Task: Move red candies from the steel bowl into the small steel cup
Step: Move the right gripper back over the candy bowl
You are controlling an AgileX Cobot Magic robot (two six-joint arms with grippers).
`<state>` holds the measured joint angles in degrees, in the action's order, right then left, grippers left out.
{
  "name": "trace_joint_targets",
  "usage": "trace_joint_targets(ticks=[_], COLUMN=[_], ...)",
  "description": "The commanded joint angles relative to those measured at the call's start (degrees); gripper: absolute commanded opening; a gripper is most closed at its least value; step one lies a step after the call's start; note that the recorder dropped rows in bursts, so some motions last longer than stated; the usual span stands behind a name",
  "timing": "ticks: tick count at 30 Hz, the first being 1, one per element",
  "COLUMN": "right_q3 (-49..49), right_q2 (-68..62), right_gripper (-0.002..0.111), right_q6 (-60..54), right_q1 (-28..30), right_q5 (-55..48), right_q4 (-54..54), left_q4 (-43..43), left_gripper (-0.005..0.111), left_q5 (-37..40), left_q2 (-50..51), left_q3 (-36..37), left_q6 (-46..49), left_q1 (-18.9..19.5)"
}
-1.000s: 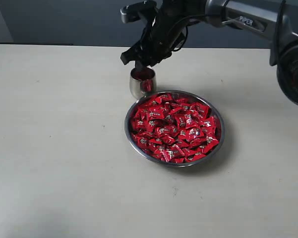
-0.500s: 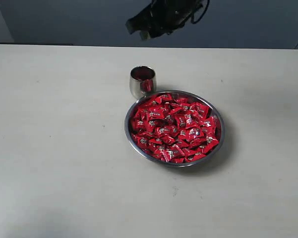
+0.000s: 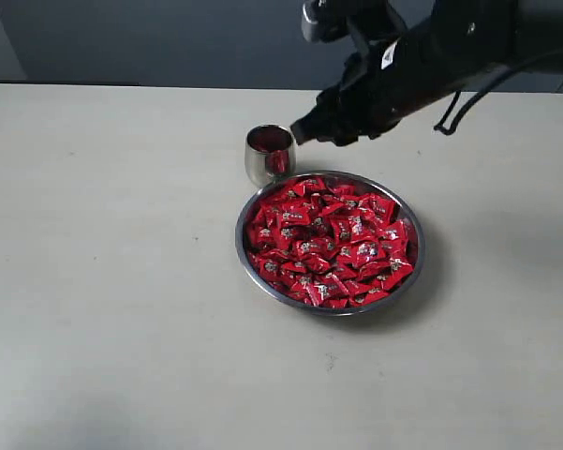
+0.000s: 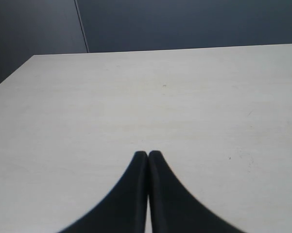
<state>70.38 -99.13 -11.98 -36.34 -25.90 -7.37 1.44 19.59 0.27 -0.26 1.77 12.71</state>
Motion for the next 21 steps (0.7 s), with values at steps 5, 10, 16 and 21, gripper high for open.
trace_joint_targets(ticks=[5, 10, 16, 21], right_q3=[0.08, 6.06, 15.21, 22.11], right_q2=[-3.29, -7.30, -11.16, -14.42], right_gripper=[0.041, 0.041, 0.040, 0.038], right_q6=[-11.38, -14.34, -21.57, -22.27], right_q1=[0.30, 0.30, 0.30, 0.30], right_q5=[-2.84, -10.37, -19.38, -25.44], right_q4=[1.54, 1.79, 0.04, -2.37], left_q4=[0.13, 0.13, 0.13, 0.13], left_gripper=[0.000, 0.000, 0.000, 0.000], left_q5=[-0.45, -0.45, -0.45, -0.45], left_q2=[-0.27, -0.27, -0.27, -0.27], left_q3=[0.26, 0.26, 0.26, 0.26], left_q6=[-0.08, -0.08, -0.08, -0.08], left_q1=[-0.27, -0.27, -0.27, -0.27])
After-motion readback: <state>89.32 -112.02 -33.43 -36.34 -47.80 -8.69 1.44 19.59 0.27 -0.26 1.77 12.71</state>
